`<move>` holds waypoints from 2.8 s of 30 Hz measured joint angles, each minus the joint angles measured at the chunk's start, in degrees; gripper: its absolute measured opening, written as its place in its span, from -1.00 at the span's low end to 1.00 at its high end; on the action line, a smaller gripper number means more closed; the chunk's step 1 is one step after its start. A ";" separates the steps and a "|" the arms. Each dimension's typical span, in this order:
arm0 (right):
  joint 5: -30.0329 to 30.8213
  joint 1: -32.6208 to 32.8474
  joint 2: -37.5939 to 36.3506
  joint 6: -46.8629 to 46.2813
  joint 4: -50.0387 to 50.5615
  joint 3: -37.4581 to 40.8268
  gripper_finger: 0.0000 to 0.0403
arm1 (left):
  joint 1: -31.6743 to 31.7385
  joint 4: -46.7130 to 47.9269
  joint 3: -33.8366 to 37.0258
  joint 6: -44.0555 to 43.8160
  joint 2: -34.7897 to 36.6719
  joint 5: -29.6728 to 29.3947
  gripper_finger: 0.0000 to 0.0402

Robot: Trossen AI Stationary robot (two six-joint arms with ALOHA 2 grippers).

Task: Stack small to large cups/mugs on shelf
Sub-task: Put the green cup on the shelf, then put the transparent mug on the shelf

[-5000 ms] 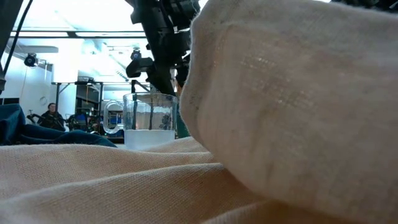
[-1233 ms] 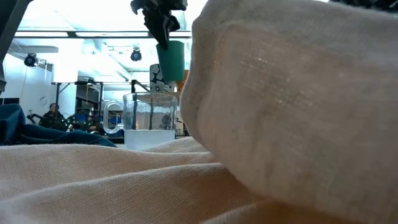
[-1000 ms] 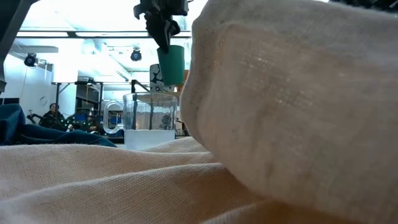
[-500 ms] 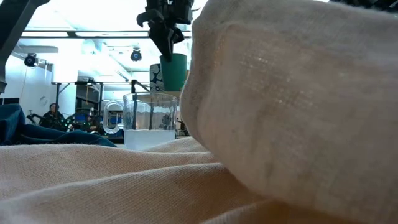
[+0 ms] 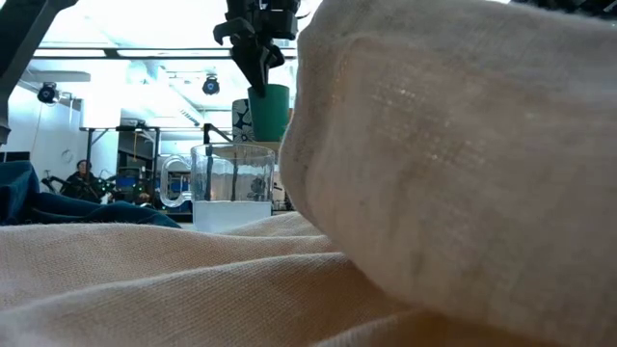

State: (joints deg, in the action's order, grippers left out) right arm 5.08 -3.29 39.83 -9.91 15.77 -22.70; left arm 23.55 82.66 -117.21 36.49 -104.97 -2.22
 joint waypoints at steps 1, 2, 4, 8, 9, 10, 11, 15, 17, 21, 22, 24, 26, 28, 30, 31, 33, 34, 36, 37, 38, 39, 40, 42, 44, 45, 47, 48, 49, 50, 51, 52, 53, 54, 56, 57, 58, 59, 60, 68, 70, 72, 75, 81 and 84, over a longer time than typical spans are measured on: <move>-0.02 0.00 0.02 0.04 -0.01 -0.01 -0.26 | 0.00 0.02 -0.02 0.02 0.00 -0.02 -1.00; -0.01 0.00 0.02 0.09 -0.01 0.00 -0.26 | 0.00 0.02 -0.09 0.11 0.00 -0.04 -1.00; -0.02 0.00 0.00 0.11 0.00 0.00 -0.26 | 0.00 -0.04 -0.11 0.34 0.00 -0.08 -1.00; -0.02 0.00 0.01 0.10 0.00 0.00 -0.26 | 0.00 -0.48 -0.13 0.44 0.00 -0.13 -1.00; -0.02 0.00 0.01 0.09 0.00 -0.01 -0.26 | 0.00 -0.68 -0.13 0.44 0.00 -0.15 -1.00; 0.00 0.00 0.02 0.09 0.00 0.00 -0.26 | 0.00 -0.73 -0.13 0.44 0.00 -0.22 -1.00; -0.02 0.00 0.00 0.09 0.00 0.00 -0.26 | 0.00 -0.74 -0.15 0.45 0.00 -0.37 -1.00; -0.02 0.00 0.01 0.08 0.00 0.00 -0.26 | 0.00 -0.75 -0.15 0.44 0.00 -1.20 -1.00; -0.02 0.00 0.02 0.04 0.00 0.00 -0.26 | -0.01 -0.75 -0.15 0.40 0.00 -1.20 -1.00; -0.04 0.00 0.01 -0.11 -0.02 0.00 -0.26 | -0.02 -1.06 -0.15 0.24 0.00 -1.17 -1.00; -0.04 0.00 0.02 -0.10 -0.02 0.00 -0.26 | -0.02 -1.24 -0.15 0.05 0.00 -1.18 -1.00; -0.04 0.00 0.02 -0.10 -0.02 0.00 -0.26 | -0.02 -1.21 -0.15 -0.14 0.00 -1.15 -1.00; -0.04 0.00 0.02 -0.10 -0.02 0.00 -0.26 | -0.02 -1.21 -0.15 -0.17 0.00 -1.13 -1.00; -0.07 0.00 0.02 -0.11 -0.02 0.00 -0.26 | -0.02 -1.21 -0.15 -0.23 0.00 -1.11 -1.00; -0.07 0.00 0.02 -0.11 -0.02 0.00 -0.26 | -0.04 -1.21 -0.15 -0.71 0.00 -1.02 -1.00; -0.07 0.00 0.02 -0.11 -0.02 0.00 -0.26 | -0.04 -1.21 -0.15 -1.19 0.00 -0.72 -1.00; -0.07 0.00 0.00 -0.11 -0.02 0.00 -0.26 | -0.04 -1.18 -0.15 -1.61 0.00 0.14 -1.00; -0.07 0.00 0.00 -0.11 -0.02 0.00 -0.26 | -0.05 -1.18 -0.15 -1.64 0.00 0.24 -1.00; -0.09 0.00 0.02 -0.11 -0.02 0.00 -0.26 | -0.10 -1.18 -0.15 -1.70 0.00 0.27 -1.00; -0.07 0.00 0.00 -0.11 -0.02 0.00 -0.26 | -0.09 -1.18 -0.15 -1.73 0.00 0.27 -0.99; -0.07 0.00 0.02 -0.13 -0.02 0.00 -0.26 | -0.08 -1.18 -0.15 -1.75 0.00 0.27 -0.98; -0.08 0.00 0.02 -0.13 -0.02 0.00 -0.26 | -0.08 -1.16 -0.15 -1.77 0.00 0.27 -0.95; -0.09 0.00 0.01 -0.13 -0.02 0.00 -0.26 | -0.08 -1.17 -0.15 -1.79 0.00 0.28 -0.92; -0.09 0.00 0.02 -0.13 -0.02 0.00 -0.26 | -0.08 -1.16 -0.15 -2.03 0.00 0.27 -0.85; -0.09 0.00 0.02 -0.13 -0.02 0.00 -0.26 | -0.08 -1.17 -0.15 -2.63 0.00 0.18 -0.78; -0.09 0.00 0.00 -0.13 -0.02 0.00 -0.26 | -0.08 -1.18 -0.15 -2.80 0.00 -0.10 -0.74; -0.10 0.00 0.01 -0.13 -0.02 0.00 -0.26 | -0.08 -1.18 -0.15 -2.93 0.00 -0.84 -0.67; -0.09 0.00 0.02 -0.13 -0.02 -0.01 -0.26 | -0.08 -1.18 -0.15 -2.95 0.00 -1.04 -0.64; -0.10 0.00 0.00 -0.13 -0.02 0.00 -0.26 | -0.08 -1.18 -0.15 -2.95 0.00 -1.11 -0.61; -0.09 0.00 0.00 -0.13 -0.02 0.00 -0.26 | -0.08 -1.18 -0.15 -2.95 0.00 -1.26 -0.58; -0.10 0.00 0.01 -0.13 -0.02 0.00 -0.26 | -0.08 -1.18 -0.15 -2.95 0.00 -1.36 -0.56; -0.10 0.01 0.01 -0.13 -0.02 -0.01 -0.26 | -0.08 -1.18 -0.15 -2.95 0.00 -1.49 -0.54; -0.11 0.00 0.01 -0.13 -0.02 0.00 -0.26 | -0.08 -1.18 -0.15 -2.94 0.00 -1.83 -0.53; -0.10 0.00 0.02 -0.13 -0.02 0.00 -0.26 | -0.08 -1.20 -0.15 -2.94 0.00 -2.51 -0.51; -0.11 0.00 0.02 -0.13 -0.02 0.00 -0.26 | -0.08 -1.18 -0.15 -2.87 0.00 -3.22 -0.49; -0.11 0.00 0.00 -0.13 -0.02 -0.02 -0.26 | -0.08 -1.18 -0.15 -2.82 0.00 -3.57 -0.49; -0.11 0.00 0.01 -0.13 -0.02 0.00 -0.26 | -0.08 -1.18 -0.15 -2.78 0.00 -3.95 -0.49; -0.11 0.02 0.02 -0.13 -0.02 -0.02 -0.26 | -0.08 -1.16 -0.15 -2.78 0.01 -4.06 -0.49; -0.11 0.00 0.02 -0.13 -0.02 0.00 -0.26 | -0.08 -1.12 -0.21 -2.79 0.02 -4.11 -0.49; -0.11 0.00 0.00 -0.13 -0.02 0.00 -0.26 | -0.08 -1.07 -0.57 -2.71 1.99 -4.11 -0.49; -0.10 0.01 0.02 -0.13 -0.01 0.00 -0.26 | -0.07 -0.89 -0.57 -2.75 2.45 -4.11 -0.49; -0.09 0.00 0.02 -0.12 -0.02 -0.01 -0.26 | -0.08 -0.54 -0.57 -2.79 2.87 -4.11 -0.49; -0.09 0.00 0.00 -0.13 -0.02 0.00 -0.26 | -0.13 -0.53 -0.57 -2.91 3.84 -4.23 -0.49; -0.09 0.00 0.02 -0.57 -0.03 0.00 -0.26 | -0.52 -0.53 -0.55 -2.91 7.08 -8.08 -0.49; -0.09 0.00 0.02 -0.57 -0.04 0.00 -0.26 | -0.53 -0.57 -0.55 -2.89 9.69 -9.33 -0.49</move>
State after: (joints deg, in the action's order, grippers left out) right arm 4.99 -3.29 39.86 -10.48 15.73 -22.70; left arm 23.02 82.08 -117.75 33.60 -95.27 -11.55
